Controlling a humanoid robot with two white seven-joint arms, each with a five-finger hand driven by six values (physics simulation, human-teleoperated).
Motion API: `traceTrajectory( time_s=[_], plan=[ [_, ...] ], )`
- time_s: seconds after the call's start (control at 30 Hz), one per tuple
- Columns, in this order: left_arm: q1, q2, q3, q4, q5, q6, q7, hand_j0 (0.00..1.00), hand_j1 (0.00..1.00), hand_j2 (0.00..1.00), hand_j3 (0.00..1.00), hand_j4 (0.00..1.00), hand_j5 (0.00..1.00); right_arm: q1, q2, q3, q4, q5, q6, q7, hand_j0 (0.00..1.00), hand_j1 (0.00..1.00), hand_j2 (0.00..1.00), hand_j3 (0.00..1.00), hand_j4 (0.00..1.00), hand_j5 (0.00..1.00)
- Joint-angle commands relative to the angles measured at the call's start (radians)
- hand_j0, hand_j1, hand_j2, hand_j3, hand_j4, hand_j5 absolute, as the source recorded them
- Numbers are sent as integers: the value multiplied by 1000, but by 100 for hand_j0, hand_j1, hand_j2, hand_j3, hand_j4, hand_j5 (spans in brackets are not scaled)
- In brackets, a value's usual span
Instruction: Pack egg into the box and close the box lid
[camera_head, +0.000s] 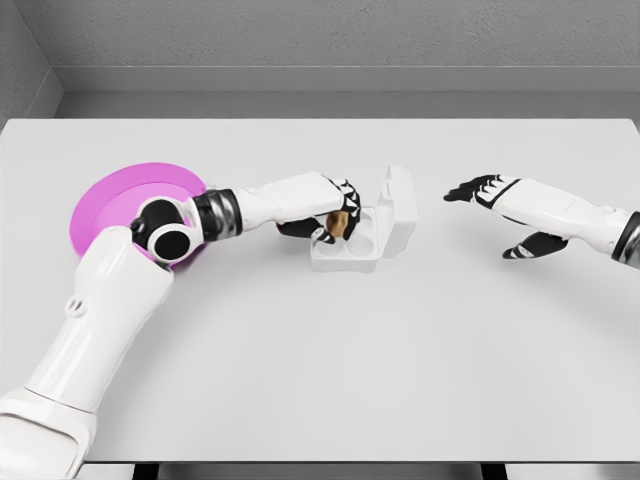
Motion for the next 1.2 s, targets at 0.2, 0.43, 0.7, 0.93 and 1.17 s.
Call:
traceTrajectory(
  time_s=[0.2,0.43,0.7,0.93,1.17],
  plan=[
    [-12,-20,2,30,4,3,3,28,28,28,28,28,28,-2,-1,-1,0,-7,1,-1,100,100,100,100,100,100],
    [-12,-20,2,27,4,3,3,54,54,54,54,54,54,0,-1,-2,1,-7,1,1,100,100,100,100,100,100],
    [-11,-19,3,20,4,3,3,60,60,60,60,60,60,0,-1,-1,0,-7,1,1,100,100,100,100,100,100],
    [-9,-17,3,19,5,3,3,63,63,63,63,63,63,2,-1,-2,0,-7,1,-1,100,100,100,100,100,100],
    [-8,-17,3,17,5,3,3,64,64,64,64,64,64,2,-1,-2,1,-7,1,1,100,100,100,100,100,100]
  ],
)
